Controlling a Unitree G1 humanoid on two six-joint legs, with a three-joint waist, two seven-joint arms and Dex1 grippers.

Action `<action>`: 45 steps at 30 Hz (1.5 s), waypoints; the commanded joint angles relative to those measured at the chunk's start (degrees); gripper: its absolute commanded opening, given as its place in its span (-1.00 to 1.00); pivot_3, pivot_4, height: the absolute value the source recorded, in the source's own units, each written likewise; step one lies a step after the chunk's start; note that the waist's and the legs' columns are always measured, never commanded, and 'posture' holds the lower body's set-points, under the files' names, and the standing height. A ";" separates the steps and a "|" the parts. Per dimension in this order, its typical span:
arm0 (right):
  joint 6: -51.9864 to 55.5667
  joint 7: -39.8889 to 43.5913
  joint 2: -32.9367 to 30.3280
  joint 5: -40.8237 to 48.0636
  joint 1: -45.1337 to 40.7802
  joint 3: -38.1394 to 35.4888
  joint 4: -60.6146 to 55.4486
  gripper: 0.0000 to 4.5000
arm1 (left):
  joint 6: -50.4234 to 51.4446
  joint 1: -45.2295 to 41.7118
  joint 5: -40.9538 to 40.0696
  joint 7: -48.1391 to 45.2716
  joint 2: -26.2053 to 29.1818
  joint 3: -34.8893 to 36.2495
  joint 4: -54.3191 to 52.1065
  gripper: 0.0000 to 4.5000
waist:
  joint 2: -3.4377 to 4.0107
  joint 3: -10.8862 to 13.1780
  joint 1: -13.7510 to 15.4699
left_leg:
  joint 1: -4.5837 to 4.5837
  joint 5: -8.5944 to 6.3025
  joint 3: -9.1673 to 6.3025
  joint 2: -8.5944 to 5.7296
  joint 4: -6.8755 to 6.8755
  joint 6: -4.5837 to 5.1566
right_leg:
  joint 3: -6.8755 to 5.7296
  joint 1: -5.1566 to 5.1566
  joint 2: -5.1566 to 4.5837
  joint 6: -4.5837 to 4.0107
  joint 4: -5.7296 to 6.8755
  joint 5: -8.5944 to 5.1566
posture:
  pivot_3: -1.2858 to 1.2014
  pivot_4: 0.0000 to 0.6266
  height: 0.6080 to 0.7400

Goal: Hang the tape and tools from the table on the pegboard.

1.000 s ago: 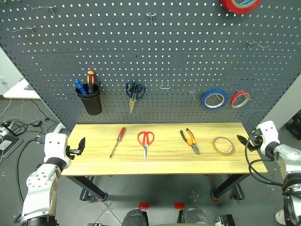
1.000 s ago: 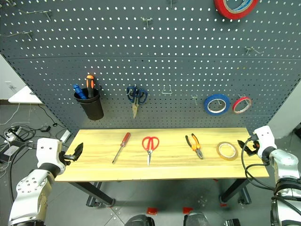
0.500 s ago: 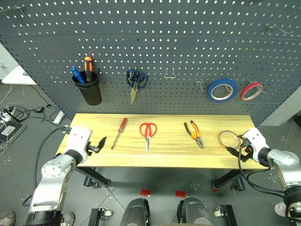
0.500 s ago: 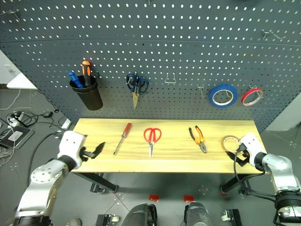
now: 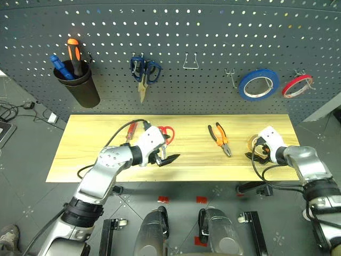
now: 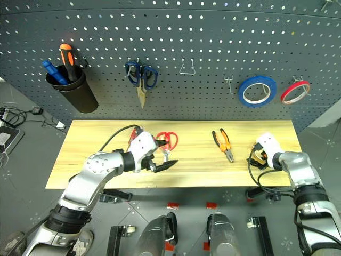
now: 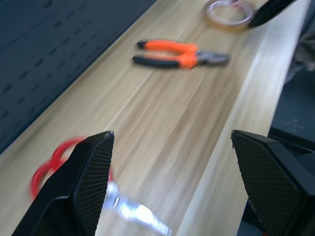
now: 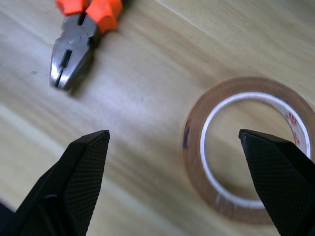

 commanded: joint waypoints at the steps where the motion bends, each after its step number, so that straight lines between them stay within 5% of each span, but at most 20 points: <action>1: -3.35 -1.75 1.06 -3.62 -5.70 2.35 10.63 1.00 | -3.85 -0.67 1.36 -3.22 0.00 -3.50 0.06 0.78 | -0.04 0.36 -0.05 | -0.03 0.00 0.04 -0.01 0.00 0.01 | 0.02 -0.04 -0.01 0.03 -0.01 -0.02 | -0.14 0.10 1.00; 7: -7.96 -3.09 2.20 -8.98 -15.07 6.14 27.56 1.00 | -8.34 0.20 4.23 -5.85 0.96 -6.87 0.65 0.78 | -0.08 1.08 -0.28 | -0.17 0.00 0.16 -0.03 0.03 0.00 | 0.00 -0.21 -0.09 0.04 0.02 -0.02 | -0.14 0.08 1.00; 9: -7.03 -1.67 2.37 -10.12 -17.29 7.05 31.18 0.83 | -9.10 0.45 4.70 -6.08 0.83 -7.19 0.60 0.81 | -0.08 1.08 -0.31 | -0.17 0.00 0.14 -0.03 0.05 0.00 | -0.02 -0.19 -0.11 0.04 0.04 -0.02 | -0.14 0.08 1.00; 20: -4.88 2.15 4.40 -11.94 -16.07 8.54 33.42 -0.79 | -11.34 3.20 3.85 -5.78 -1.00 -6.89 -0.86 0.81 | -0.14 1.04 -0.29 | -0.14 0.01 0.03 -0.01 0.20 -0.01 | -0.10 -0.03 -0.13 0.11 0.07 0.03 | -0.14 0.01 1.00; 26: -7.68 -1.45 1.53 -11.64 -10.48 6.40 23.76 -0.80 | -12.67 3.00 3.27 -4.29 -2.99 -5.84 -0.14 0.81 | -0.23 0.97 0.02 | -0.06 0.01 -0.13 -0.02 0.30 -0.01 | -0.17 0.20 -0.13 0.14 0.05 0.05 | -0.15 -0.04 1.00; 29: -11.65 -4.80 -1.15 -11.59 -3.86 4.24 8.33 -0.80 | -11.28 2.71 1.42 -2.40 -4.97 -3.37 -0.28 0.81 | -0.22 0.97 0.40 | -0.10 0.01 -0.15 -0.07 0.30 -0.01 | -0.17 0.18 -0.16 0.16 0.05 0.06 | -0.15 -0.05 1.00; 34: -8.56 -10.97 -0.95 -12.64 22.92 -1.79 -37.15 -0.80 | -6.06 3.20 -4.76 -1.06 -6.74 1.40 -3.99 0.81 | -0.12 0.93 0.52 | -0.36 0.02 -0.12 -0.06 0.17 -0.03 | -0.17 -0.19 -0.15 0.26 0.09 0.01 | -0.17 -0.06 1.00; 38: -15.38 -21.43 1.82 -21.37 33.44 -0.89 -53.35 -0.80 | -3.43 2.46 -7.49 1.39 -8.24 4.21 -6.03 0.81 | -0.12 0.93 -0.26 | -0.34 0.01 -0.02 -0.10 0.10 -0.03 | -0.12 -0.25 -0.17 0.32 0.10 0.00 | -0.18 -0.06 1.00; 45: -25.54 -29.23 5.05 -29.73 25.68 2.71 -55.42 -0.80 | -2.93 0.18 -10.69 4.42 -9.00 8.89 -8.62 0.81 | -0.13 0.92 -1.43 | -0.29 0.15 -0.07 -0.08 0.19 0.03 | 0.04 -0.25 -0.10 0.68 0.15 -0.02 | -0.19 -0.10 1.00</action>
